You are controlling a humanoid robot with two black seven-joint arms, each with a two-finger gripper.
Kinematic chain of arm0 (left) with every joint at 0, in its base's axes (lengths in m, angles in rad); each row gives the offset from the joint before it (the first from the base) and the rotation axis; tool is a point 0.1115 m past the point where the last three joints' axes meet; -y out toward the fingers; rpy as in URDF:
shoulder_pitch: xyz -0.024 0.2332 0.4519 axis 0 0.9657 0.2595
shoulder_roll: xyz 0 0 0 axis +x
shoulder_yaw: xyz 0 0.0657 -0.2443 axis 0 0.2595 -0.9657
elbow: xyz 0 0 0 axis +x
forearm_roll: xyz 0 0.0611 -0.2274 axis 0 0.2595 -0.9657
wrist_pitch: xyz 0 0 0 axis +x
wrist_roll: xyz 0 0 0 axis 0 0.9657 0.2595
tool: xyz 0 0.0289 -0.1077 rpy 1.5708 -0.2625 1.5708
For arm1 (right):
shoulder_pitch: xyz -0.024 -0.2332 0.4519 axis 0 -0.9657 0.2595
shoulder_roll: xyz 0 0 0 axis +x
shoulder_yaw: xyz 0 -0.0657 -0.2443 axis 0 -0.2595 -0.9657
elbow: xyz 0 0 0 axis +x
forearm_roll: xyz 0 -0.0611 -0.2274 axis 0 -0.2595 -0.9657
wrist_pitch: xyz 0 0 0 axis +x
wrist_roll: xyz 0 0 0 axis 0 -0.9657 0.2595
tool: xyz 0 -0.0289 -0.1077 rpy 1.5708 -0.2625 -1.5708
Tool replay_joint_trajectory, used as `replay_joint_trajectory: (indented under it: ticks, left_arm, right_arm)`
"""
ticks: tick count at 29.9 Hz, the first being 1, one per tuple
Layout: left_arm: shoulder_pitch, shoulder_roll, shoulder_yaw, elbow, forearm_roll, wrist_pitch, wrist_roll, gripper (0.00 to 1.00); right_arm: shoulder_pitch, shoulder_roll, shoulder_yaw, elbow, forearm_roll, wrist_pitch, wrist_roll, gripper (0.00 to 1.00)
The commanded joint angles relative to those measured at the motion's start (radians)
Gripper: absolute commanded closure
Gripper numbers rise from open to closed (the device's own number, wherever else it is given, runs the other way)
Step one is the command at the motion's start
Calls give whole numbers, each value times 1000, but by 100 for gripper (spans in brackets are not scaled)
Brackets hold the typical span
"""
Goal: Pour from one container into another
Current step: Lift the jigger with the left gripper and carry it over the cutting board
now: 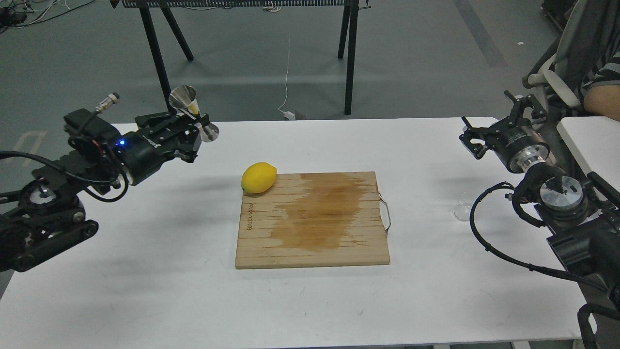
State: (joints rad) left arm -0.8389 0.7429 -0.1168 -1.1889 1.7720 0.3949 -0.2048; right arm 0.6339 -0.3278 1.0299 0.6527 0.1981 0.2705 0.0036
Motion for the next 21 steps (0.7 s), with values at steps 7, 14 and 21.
replay_joint_trajectory:
  ticks: [7, 14, 21]
  left_arm:
    - [4, -244, 5, 18, 248, -117, 58, 99]
    - [7, -402, 5, 126, 354, -157, 59, 99]
    - [9, -560, 6, 218, 410, -206, 59, 99]
  right_arm:
    - [10, -2, -5, -35, -2, -20, 1, 1]
    - [15, 4, -4, -31, -3, -28, 1, 1]
    - [30, 3, -14, -28, -3, -28, 4, 1]
